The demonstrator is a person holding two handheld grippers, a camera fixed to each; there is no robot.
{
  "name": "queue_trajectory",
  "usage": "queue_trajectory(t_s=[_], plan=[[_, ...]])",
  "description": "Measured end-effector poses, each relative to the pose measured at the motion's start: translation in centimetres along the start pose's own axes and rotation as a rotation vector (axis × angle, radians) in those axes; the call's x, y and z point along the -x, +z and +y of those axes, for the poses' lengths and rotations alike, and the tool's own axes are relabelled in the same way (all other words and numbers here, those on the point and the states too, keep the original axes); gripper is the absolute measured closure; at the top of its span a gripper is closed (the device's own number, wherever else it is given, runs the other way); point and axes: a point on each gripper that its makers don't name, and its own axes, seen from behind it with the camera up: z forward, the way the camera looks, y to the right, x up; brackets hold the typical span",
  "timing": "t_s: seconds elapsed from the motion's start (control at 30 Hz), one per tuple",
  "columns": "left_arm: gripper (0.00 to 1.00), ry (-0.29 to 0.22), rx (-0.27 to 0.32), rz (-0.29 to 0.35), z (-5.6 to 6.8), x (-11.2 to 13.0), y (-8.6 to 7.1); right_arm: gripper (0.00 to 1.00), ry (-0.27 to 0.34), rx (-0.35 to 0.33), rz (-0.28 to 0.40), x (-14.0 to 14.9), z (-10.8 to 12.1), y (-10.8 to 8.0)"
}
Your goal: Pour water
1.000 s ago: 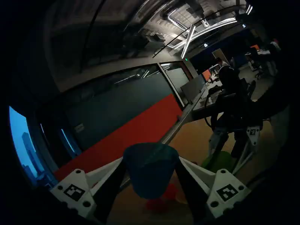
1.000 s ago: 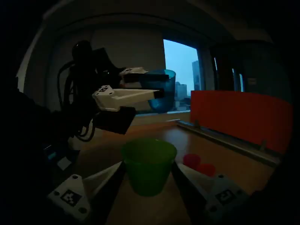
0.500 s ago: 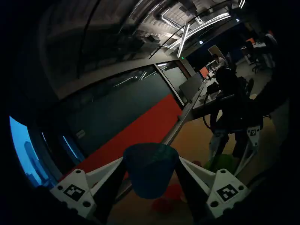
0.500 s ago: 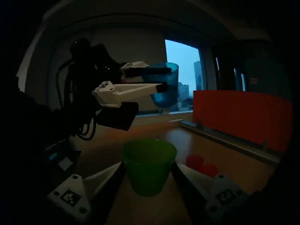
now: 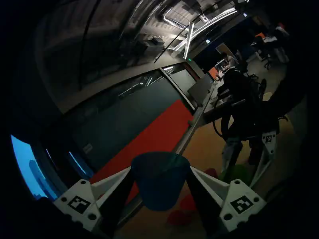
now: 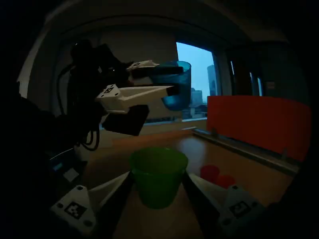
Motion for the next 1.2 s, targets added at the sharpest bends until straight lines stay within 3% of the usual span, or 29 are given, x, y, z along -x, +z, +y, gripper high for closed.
queue_trajectory(t_s=[1.2], plan=[[0.15,0.164,0.028,0.033,1.2,-0.4,-0.4,0.01,-0.002,-0.007,0.003,-0.7,0.2,0.3]])
